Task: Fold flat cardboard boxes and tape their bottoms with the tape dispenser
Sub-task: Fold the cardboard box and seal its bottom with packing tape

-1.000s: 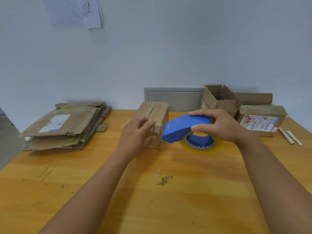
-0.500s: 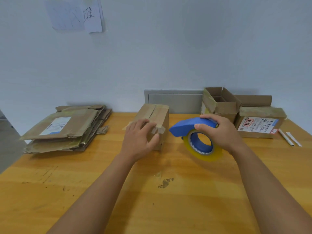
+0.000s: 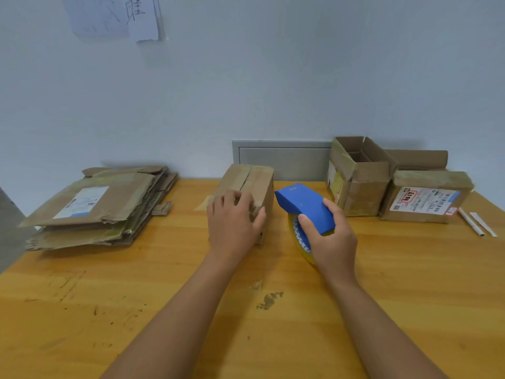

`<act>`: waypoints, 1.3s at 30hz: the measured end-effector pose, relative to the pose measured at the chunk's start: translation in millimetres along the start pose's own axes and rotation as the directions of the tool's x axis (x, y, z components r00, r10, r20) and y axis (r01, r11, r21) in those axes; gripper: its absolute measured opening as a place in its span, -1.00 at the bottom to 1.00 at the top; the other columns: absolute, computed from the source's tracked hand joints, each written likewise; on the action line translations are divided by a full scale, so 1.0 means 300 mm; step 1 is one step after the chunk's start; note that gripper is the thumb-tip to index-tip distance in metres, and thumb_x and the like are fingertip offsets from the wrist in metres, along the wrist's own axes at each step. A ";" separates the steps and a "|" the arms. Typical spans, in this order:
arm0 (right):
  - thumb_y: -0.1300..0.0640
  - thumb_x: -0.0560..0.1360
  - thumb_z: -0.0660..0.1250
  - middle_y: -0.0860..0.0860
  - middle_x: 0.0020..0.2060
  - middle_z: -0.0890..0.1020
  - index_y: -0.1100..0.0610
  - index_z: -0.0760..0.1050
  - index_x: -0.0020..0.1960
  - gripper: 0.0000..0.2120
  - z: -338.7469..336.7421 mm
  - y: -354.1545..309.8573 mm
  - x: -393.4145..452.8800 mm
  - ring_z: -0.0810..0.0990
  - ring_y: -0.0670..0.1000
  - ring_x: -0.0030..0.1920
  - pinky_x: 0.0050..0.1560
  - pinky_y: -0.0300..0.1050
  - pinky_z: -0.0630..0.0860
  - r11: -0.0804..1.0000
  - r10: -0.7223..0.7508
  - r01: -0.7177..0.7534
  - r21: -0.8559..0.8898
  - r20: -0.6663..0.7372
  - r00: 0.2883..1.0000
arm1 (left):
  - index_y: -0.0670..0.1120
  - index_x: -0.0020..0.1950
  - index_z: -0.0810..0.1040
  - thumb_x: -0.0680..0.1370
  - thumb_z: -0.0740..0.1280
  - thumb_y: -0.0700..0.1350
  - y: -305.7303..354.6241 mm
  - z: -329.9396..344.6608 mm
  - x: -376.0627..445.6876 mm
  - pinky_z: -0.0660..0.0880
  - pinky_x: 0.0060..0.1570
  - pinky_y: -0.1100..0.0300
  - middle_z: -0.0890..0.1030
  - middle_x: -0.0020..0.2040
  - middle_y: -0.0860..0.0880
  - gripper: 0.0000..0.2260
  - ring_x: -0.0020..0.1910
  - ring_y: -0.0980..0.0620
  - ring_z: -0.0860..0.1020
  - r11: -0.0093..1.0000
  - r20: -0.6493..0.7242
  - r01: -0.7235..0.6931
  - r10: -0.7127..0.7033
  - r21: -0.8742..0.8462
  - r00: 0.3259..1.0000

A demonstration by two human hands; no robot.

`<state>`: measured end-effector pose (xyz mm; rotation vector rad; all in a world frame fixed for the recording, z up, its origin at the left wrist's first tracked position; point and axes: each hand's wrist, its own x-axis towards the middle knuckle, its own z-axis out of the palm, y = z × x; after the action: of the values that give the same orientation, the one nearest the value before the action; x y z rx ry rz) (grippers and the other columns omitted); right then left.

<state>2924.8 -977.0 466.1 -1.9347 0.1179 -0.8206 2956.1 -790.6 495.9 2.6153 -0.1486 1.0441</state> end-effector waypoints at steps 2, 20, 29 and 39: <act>-0.12 0.47 0.47 -0.16 0.14 0.49 0.01 0.44 0.39 -0.45 0.008 0.005 -0.005 0.49 -0.08 0.12 0.03 -0.18 0.47 1.000 0.005 -0.005 0.009 -0.011 1.000 | -0.08 -0.09 0.59 0.47 0.43 0.09 0.010 0.004 -0.008 0.40 0.02 0.00 0.57 -0.05 -0.08 -0.76 -0.07 -0.14 0.51 0.999 -0.035 -0.005 0.006 0.040 0.999; -0.29 0.42 0.31 -0.10 0.16 0.48 0.04 0.41 0.42 -0.33 -0.002 0.035 -0.037 0.44 -0.16 0.09 -0.04 -0.47 0.35 0.999 -0.005 0.007 0.050 -0.037 0.999 | 0.06 0.08 0.67 0.65 0.10 0.20 -0.028 -0.046 0.028 0.26 -0.06 0.11 0.49 -0.08 0.09 -0.60 -0.05 0.06 0.41 0.988 0.092 0.017 -0.003 -0.153 0.996; -0.26 0.43 0.32 -0.09 0.15 0.48 0.06 0.42 0.42 -0.35 -0.004 0.033 -0.036 0.45 -0.14 0.06 -0.04 -0.44 0.35 0.998 -0.022 0.024 0.051 -0.042 0.999 | -0.03 0.00 0.67 0.46 0.30 0.28 -0.056 0.000 0.017 0.24 -0.03 0.09 0.52 -0.08 -0.03 -0.59 -0.04 -0.07 0.43 0.981 0.019 -0.075 0.080 -0.178 0.997; -0.23 0.45 0.34 -0.07 0.15 0.49 0.06 0.42 0.42 -0.37 -0.004 0.038 -0.035 0.45 -0.14 0.06 -0.06 -0.44 0.36 0.998 -0.037 0.039 0.042 -0.044 0.998 | -0.06 0.00 0.65 0.47 0.38 0.24 -0.052 0.054 0.007 0.29 0.00 0.02 0.51 -0.07 -0.06 -0.63 -0.01 -0.04 0.38 0.984 -0.077 -0.098 0.087 -0.149 0.993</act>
<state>2919.0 -979.4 451.7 -1.8850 0.0889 -0.8832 2971.6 -781.2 482.3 2.4510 -0.3239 1.1084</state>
